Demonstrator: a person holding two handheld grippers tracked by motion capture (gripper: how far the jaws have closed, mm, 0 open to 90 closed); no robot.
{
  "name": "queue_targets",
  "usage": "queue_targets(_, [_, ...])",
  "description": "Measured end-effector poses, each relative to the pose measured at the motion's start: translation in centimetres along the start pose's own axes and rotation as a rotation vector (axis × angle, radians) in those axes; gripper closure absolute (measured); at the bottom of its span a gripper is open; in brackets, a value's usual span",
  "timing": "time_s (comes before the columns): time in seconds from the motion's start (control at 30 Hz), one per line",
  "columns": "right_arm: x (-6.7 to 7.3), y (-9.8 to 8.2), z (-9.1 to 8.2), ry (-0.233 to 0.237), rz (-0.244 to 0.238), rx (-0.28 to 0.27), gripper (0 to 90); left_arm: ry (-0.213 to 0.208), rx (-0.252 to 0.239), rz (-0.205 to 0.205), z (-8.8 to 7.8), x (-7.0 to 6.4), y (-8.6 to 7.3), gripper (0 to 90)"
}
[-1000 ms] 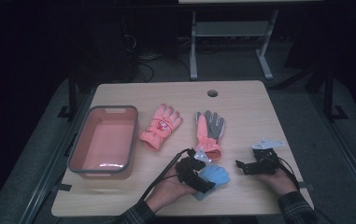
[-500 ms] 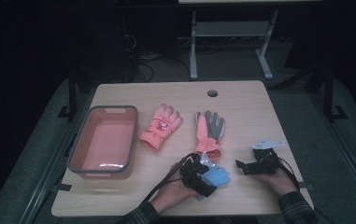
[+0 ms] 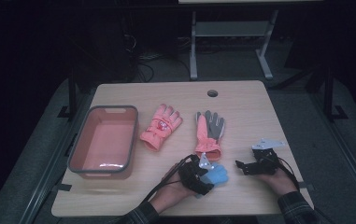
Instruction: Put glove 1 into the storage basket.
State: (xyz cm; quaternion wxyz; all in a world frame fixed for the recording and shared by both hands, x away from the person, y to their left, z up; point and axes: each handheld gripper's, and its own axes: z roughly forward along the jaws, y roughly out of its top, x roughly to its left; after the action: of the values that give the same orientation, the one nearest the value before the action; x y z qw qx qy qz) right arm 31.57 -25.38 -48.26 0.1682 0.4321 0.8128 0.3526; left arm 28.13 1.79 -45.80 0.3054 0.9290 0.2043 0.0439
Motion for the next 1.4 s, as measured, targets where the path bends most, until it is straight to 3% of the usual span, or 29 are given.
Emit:
queue_targets(0.37, [0.0,0.0,0.0,0.0,-0.001,0.0,9.2,-0.086,0.001,-0.002,-0.3,0.5,0.0,70.3])
queue_targets(0.57, [0.0,0.0,0.0,-0.001,-0.001,0.0,9.2,-0.135,-0.005,-0.014,-0.5,1.3,0.0,72.7])
queue_targets(0.77, [0.0,0.0,0.0,-0.001,-0.002,0.001,9.2,-0.154,-0.024,-0.024,-1.2,1.7,0.0,72.9])
queue_targets(1.0, [0.0,0.0,0.0,-0.001,-0.001,0.001,9.2,-0.162,-0.051,-0.053,-2.7,2.9,0.0,73.1])
queue_targets(1.2, [0.0,0.0,0.0,0.0,0.0,0.0,9.2,-0.167,-0.048,-0.07,-3.8,3.9,-0.1,73.1])
queue_targets(1.4, [0.0,0.0,0.0,0.0,0.001,0.0,9.2,-0.148,-0.054,-0.095,-5.3,5.1,-0.1,73.0])
